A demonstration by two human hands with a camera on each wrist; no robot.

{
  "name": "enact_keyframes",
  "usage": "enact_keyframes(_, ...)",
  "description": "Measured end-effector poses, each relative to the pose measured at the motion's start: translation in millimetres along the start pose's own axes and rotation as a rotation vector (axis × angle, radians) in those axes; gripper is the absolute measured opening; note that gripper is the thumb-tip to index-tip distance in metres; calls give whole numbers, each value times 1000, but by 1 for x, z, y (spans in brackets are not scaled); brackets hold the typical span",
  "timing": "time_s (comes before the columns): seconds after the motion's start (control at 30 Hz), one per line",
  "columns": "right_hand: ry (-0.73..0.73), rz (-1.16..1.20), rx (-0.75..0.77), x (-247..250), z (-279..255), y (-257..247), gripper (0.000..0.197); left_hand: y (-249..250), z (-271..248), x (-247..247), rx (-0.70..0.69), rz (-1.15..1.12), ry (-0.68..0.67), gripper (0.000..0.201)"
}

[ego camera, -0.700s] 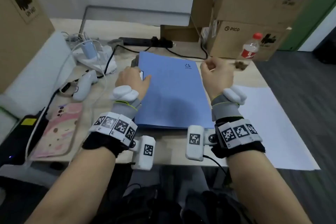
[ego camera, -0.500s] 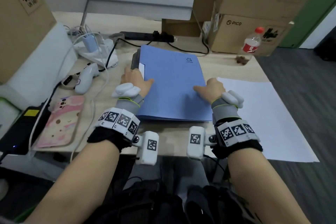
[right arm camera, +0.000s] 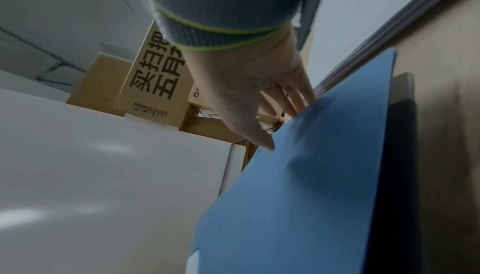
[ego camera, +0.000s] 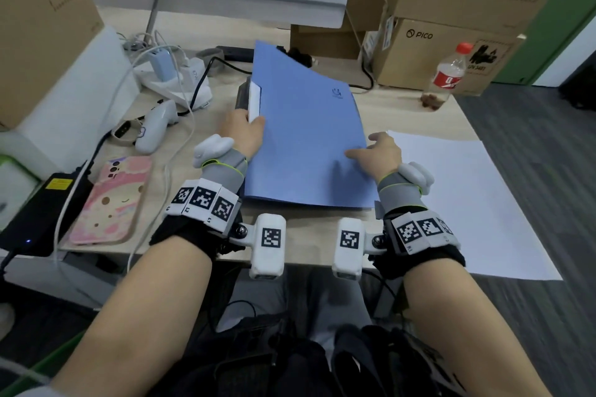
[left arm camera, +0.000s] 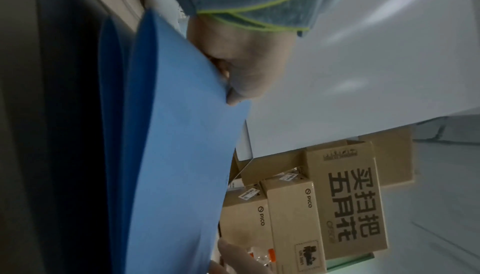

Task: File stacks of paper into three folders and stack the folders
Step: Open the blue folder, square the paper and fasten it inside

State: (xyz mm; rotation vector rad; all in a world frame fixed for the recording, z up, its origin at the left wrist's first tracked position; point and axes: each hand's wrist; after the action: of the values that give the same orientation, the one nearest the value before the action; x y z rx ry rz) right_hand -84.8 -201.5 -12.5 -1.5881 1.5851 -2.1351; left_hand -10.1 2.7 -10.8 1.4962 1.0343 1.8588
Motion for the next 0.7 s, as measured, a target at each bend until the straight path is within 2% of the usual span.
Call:
enact_keyframes(0.13, 82, 116, -21, -2, 5, 1, 63, 8, -9, 7, -43, -285, -8, 33)
enact_keyframes(0.27, 195, 338, 7, 3, 8, 5, 43, 12, -14, 7, -85, -453, 26, 25)
enact_keyframes(0.37, 298, 448, 47, 5, 11, 12, 14, 10, -15, 6, -104, -424, 47, 22)
enact_keyframes(0.5, 333, 495, 68, 2, 12, 25, 28, -3, -15, -3, -127, -211, 44, 32)
enact_keyframes(0.57, 338, 484, 51, 3, 13, 31, 31, -6, -15, -3, -139, -120, -12, 38)
enact_keyframes(0.63, 337, 496, 17, 7, 17, 38, 22, -7, -18, -2, -149, -72, -90, 40)
enact_keyframes(0.7, 333, 519, -19, 8, 19, 44, 11, -8, -18, 0, -145, -71, -141, 29)
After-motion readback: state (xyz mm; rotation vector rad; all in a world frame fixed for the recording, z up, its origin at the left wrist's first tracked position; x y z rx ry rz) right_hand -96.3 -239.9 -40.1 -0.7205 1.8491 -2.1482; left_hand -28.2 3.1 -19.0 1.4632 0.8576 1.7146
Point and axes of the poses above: each hand's wrist, its own z-axis towards the middle knuckle, its own x-axis out of the back of the hand, y = z × x, and after that the axes turned 12 degrees about y, right-handed
